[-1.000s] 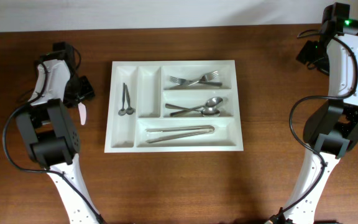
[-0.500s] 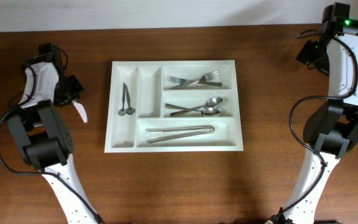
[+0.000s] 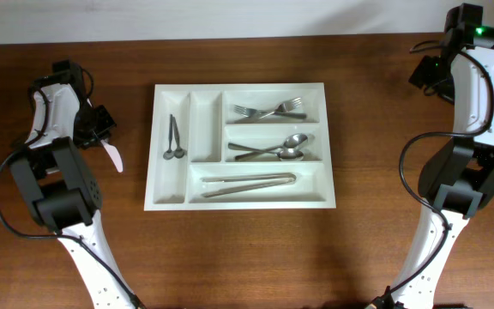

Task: Pack container
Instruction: 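Close the left gripper on the knife handle and lift it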

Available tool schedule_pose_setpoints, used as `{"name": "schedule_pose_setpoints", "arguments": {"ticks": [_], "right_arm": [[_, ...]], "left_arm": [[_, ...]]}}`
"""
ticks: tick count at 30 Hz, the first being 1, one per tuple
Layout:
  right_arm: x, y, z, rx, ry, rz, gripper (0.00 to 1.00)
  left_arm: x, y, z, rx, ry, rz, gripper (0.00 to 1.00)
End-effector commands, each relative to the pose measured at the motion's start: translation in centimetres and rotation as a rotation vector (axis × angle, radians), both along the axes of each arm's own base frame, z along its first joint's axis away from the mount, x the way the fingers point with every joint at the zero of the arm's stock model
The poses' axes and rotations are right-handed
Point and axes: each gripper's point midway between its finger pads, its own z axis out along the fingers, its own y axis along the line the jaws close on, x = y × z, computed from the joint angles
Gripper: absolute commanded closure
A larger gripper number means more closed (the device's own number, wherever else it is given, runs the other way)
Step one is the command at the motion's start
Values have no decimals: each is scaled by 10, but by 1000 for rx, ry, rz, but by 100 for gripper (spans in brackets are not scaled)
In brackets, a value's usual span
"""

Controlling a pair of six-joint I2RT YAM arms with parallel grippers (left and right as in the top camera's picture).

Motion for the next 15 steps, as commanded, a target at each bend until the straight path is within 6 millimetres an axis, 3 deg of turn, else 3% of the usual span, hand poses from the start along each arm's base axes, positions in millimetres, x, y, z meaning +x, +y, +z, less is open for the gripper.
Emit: {"name": "schedule_pose_setpoints", "arguments": {"ticks": [1,10,14,15], "right_arm": [[3,0,33,-21,-69,0,1],[3,0,33,-21,-69,0,1],[3,0,33,-21,-69,0,1],[3,0,33,-21,-69,0,1]], "left_arm": [[8,-3,2,-35,1,-29,98],[34,0,69,-4,-103,-64,98],[42,-21,84,-20,-128,-132,98],[45,-35,87,-33,-135,-164,98]]}}
